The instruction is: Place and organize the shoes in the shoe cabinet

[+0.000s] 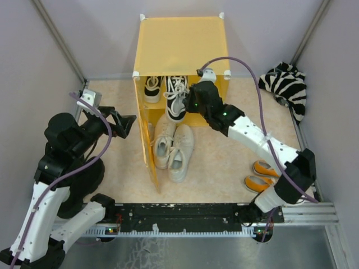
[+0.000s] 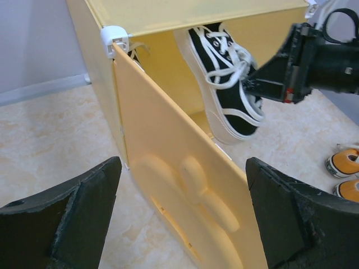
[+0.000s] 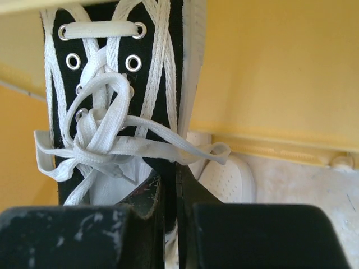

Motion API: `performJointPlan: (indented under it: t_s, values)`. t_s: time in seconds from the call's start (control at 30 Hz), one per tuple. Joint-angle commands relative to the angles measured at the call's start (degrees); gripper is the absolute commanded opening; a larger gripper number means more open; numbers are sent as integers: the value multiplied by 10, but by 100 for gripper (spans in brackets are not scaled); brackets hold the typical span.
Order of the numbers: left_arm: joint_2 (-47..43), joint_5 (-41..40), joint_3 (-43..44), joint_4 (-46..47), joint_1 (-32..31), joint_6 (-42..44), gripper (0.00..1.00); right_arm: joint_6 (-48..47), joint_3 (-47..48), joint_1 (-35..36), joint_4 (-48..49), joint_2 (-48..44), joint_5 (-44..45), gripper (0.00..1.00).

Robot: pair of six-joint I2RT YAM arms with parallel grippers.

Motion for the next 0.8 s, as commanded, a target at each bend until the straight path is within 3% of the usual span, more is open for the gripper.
performJointPlan:
  t_s: [0.0, 0.23, 0.6, 0.63, 0.77]
  values:
    - [-11, 5, 16, -7, -2, 6, 98, 13, 80, -9, 139, 57, 52, 0]
    - [-18, -2, 6, -7, -2, 12, 98, 36, 112, -28, 193, 146, 30, 0]
    - [-21, -3, -2, -8, -3, 12, 98, 37, 99, -32, 267, 182, 76, 0]
    - [-20, -3, -2, -8, -3, 12, 98, 40, 91, -33, 275, 184, 73, 4]
    - [-20, -5, -1, -11, -3, 13, 98, 42, 76, -31, 285, 179, 68, 39]
